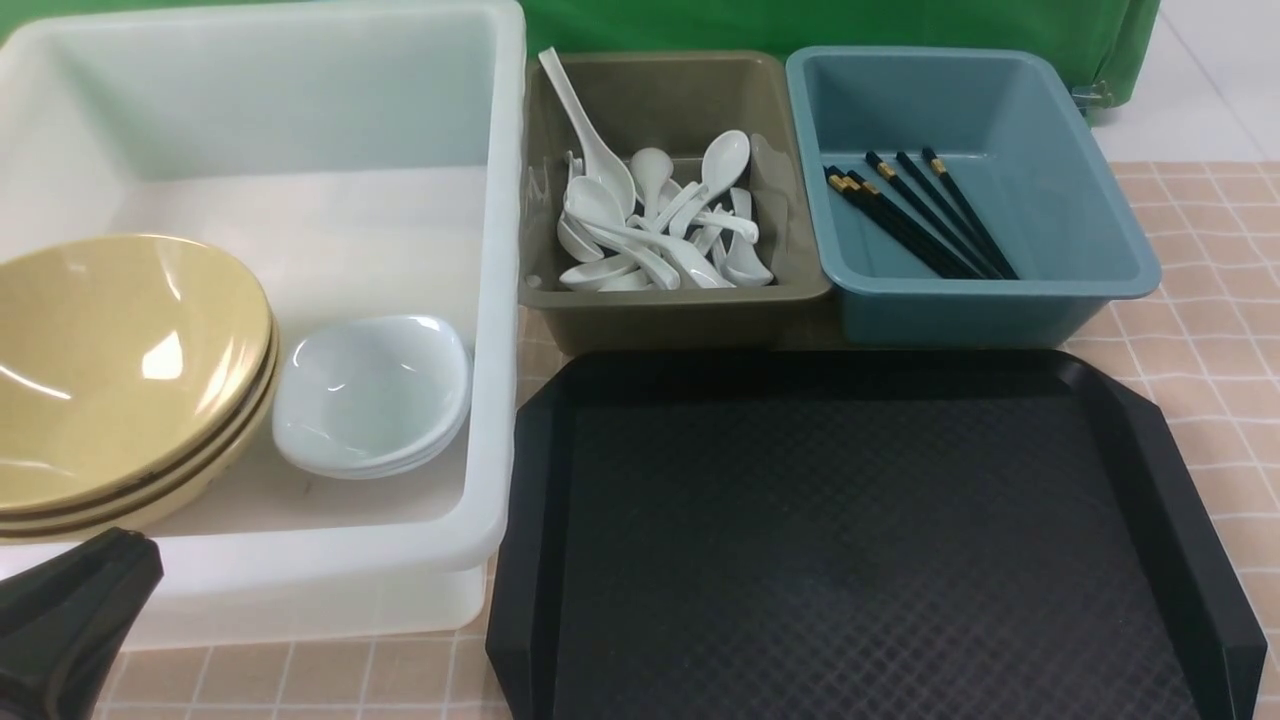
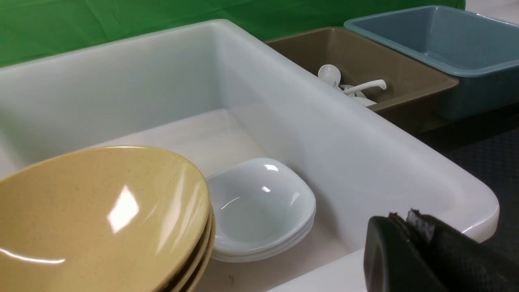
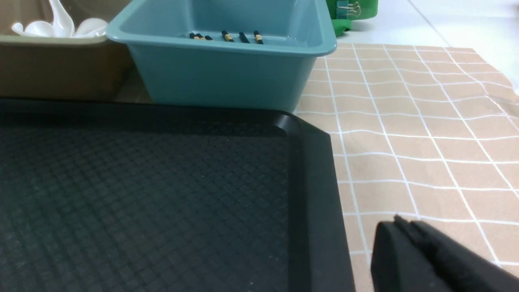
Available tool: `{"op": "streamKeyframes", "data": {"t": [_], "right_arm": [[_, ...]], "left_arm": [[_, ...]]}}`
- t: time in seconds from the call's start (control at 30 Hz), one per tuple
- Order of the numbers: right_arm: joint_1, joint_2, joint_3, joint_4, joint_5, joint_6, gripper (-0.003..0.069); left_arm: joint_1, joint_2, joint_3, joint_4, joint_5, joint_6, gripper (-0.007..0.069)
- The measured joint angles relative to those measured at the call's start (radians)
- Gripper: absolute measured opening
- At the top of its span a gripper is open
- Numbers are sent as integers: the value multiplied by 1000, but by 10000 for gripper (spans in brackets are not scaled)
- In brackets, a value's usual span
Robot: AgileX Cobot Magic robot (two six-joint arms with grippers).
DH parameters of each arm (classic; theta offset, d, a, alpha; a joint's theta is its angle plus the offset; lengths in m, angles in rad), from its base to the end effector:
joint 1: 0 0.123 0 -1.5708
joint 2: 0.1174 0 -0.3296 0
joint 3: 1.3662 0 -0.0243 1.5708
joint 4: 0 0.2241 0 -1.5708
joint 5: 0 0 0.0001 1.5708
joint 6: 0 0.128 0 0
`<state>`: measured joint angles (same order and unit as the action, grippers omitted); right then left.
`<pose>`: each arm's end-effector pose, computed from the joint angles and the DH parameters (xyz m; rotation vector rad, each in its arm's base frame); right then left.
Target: On brown table put chopsticks spoon bowls plates into blue grey white boxes.
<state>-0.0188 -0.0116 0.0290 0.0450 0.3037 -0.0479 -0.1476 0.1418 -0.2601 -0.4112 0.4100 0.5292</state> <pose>0.0186 0.0014 0.1680 0.0029 1.8044 -0.0048 0.0171 -0.0232 0.2551 0.3728 1.7039 -0.1387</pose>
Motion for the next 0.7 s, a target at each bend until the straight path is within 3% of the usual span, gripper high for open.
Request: {"op": "streamKeyframes", "data": {"t": [0.43,0.57,0.7], "right_arm": [[0,0,0,-1,1,0,48],[0,0,0,-1,2,0,48],[0,0,0,-1,2,1,49]], "left_arm": [[2,-18,17,3,-3,0,5],[90,-130,58,138,24,-4,5],[145,-154,120,155,28,-84,5]]}}
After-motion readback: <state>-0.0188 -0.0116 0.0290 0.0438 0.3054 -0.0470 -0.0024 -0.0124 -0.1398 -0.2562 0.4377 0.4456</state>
